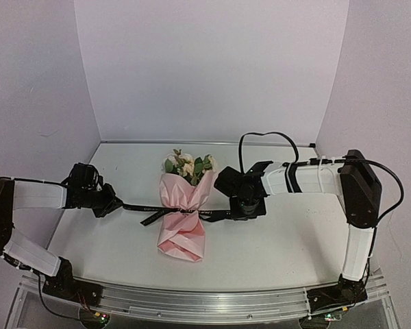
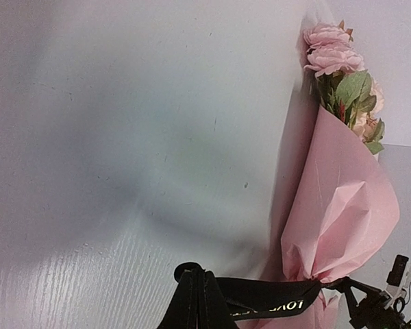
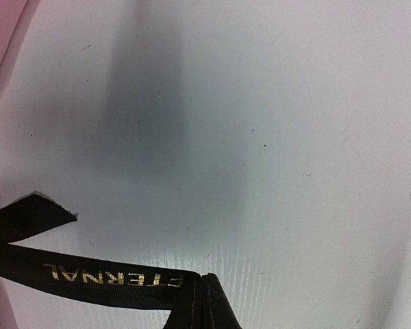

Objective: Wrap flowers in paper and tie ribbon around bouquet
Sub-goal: Tie the half-tied ribbon around the folded bouquet.

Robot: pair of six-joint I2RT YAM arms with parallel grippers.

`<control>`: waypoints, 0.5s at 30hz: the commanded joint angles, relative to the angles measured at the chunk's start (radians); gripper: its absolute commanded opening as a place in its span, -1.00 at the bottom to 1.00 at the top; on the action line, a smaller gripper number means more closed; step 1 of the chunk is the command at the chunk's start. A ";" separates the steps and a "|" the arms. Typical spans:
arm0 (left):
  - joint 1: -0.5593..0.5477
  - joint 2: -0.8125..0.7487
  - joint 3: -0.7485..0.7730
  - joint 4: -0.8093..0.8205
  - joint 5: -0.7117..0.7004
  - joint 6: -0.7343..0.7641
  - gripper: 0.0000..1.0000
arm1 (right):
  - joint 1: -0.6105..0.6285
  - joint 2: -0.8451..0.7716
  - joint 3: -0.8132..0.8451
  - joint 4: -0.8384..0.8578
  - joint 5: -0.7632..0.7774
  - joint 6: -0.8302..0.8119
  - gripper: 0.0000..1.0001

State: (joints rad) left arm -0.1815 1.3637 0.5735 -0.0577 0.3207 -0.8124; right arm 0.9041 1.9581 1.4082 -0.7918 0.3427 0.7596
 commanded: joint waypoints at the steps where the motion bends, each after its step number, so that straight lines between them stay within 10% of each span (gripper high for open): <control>1: 0.084 -0.045 0.018 -0.059 -0.199 0.013 -1.00 | -0.074 -0.066 -0.052 -0.265 0.159 0.019 -1.00; 15: 0.095 -0.034 -0.001 -0.009 -0.089 0.034 -1.00 | -0.086 -0.122 -0.148 -0.149 0.076 0.008 -1.00</control>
State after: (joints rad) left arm -0.1624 1.3159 0.5924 -0.1018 0.3698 -0.8079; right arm 0.8816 1.8534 1.3629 -0.7552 0.3148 0.7631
